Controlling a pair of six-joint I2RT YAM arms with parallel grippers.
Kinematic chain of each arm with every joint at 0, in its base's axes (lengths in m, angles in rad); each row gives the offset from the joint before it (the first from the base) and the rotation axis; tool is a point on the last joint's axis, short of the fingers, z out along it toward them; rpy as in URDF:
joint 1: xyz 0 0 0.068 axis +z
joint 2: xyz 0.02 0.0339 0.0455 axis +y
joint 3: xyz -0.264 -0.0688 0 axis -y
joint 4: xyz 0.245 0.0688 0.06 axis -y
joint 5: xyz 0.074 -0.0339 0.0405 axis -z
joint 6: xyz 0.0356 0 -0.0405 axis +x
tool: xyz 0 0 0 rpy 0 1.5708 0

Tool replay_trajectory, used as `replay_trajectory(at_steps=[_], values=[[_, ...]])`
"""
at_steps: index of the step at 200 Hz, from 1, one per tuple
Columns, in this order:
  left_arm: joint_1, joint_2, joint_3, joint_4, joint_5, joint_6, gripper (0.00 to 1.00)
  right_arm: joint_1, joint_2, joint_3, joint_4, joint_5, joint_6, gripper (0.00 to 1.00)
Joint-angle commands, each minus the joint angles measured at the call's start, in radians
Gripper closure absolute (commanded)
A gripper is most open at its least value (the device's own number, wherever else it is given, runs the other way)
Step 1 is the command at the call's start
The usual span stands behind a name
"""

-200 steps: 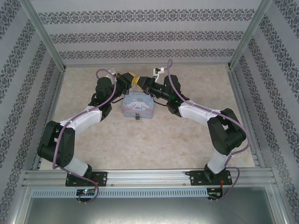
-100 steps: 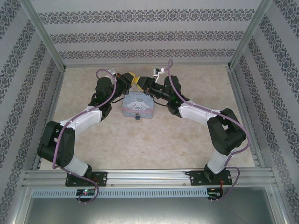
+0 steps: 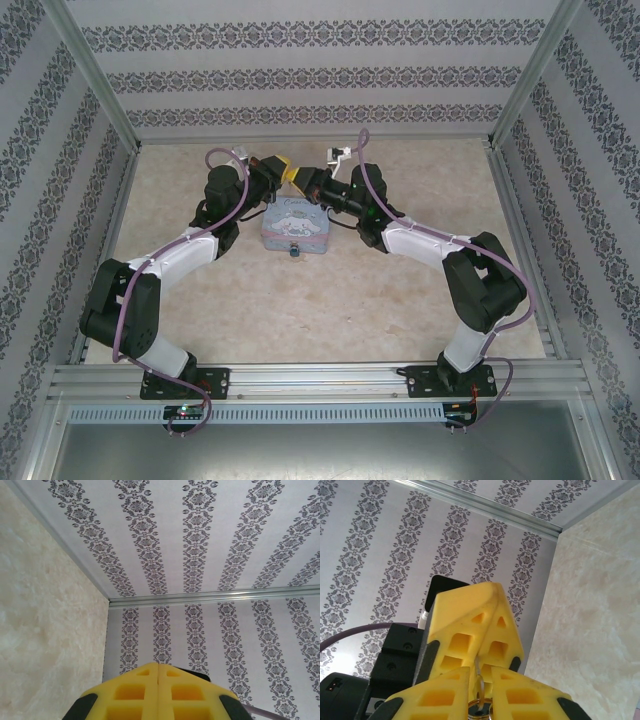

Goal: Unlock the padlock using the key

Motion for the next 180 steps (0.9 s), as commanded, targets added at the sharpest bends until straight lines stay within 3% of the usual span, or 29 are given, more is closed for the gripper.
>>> replay_trajectory(at_steps=[1, 47, 83, 146, 170, 180], values=[[-0.007, -0.034, -0.014, 0.019, -0.019, 0.014, 1.0, -0.001, 0.001, -0.028, 0.03, -0.006, -0.007, 0.93], [-0.009, -0.038, -0.017, 0.022, -0.023, 0.016, 1.0, -0.014, -0.003, -0.047, 0.033, -0.001, -0.003, 0.97], [-0.007, -0.041, -0.02, 0.022, -0.023, 0.016, 1.0, -0.018, -0.002, -0.052, 0.036, 0.002, -0.001, 0.81], [-0.007, -0.043, -0.029, 0.027, -0.023, 0.014, 1.0, -0.018, 0.003, -0.045, 0.039, 0.001, 0.004, 0.77], [-0.007, -0.046, -0.032, 0.028, -0.026, 0.014, 1.0, -0.02, 0.003, -0.045, 0.039, -0.001, 0.005, 0.77], [-0.007, -0.047, -0.033, 0.028, -0.025, 0.014, 1.0, -0.02, 0.003, -0.046, 0.042, -0.003, 0.005, 0.85]])
